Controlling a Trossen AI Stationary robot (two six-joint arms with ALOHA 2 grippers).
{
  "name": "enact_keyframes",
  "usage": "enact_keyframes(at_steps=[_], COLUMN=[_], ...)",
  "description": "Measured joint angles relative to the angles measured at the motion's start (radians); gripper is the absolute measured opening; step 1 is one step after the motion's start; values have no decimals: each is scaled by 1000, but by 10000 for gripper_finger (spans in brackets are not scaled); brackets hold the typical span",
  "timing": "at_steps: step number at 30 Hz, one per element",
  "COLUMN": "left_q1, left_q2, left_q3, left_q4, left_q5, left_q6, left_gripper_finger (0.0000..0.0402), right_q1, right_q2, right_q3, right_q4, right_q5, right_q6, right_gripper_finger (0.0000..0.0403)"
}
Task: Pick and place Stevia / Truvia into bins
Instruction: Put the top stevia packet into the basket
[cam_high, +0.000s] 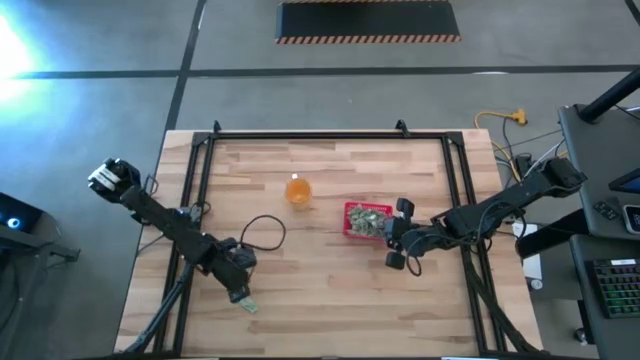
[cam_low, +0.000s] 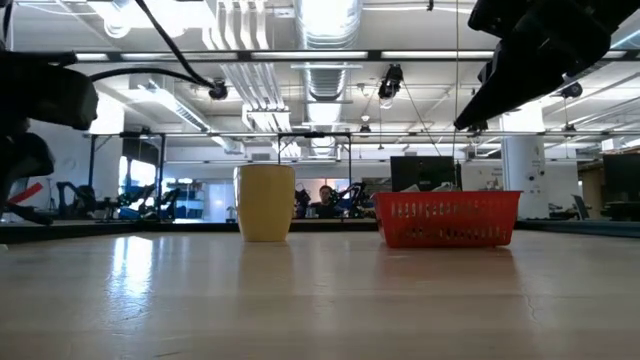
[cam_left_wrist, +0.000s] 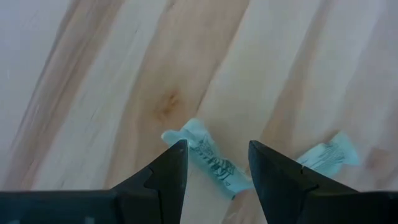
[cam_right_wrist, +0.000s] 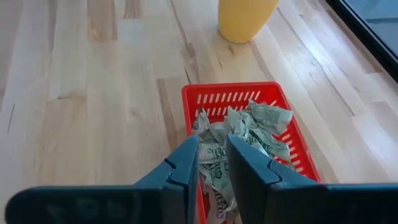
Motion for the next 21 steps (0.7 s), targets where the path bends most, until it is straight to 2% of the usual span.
enact_keyframes(at_steps=[15,18,21], left_q1=[-15,-15,-15], left_q2=[75,77,74], left_q3=[1,2,5], left_q4=[-5,-9,-13], left_q5=[38,39,41], left_q6=[-34,-31,-3], left_gripper_finger=[149,129,89], right_q1=[0,0,0], right_q2=[0,0,0], right_q3=[-17,-17,-18], right_q4=[39,40,40], right_q5=[2,2,2], right_q6=[-11,-11,-11], right_gripper_finger=[71,69,68])
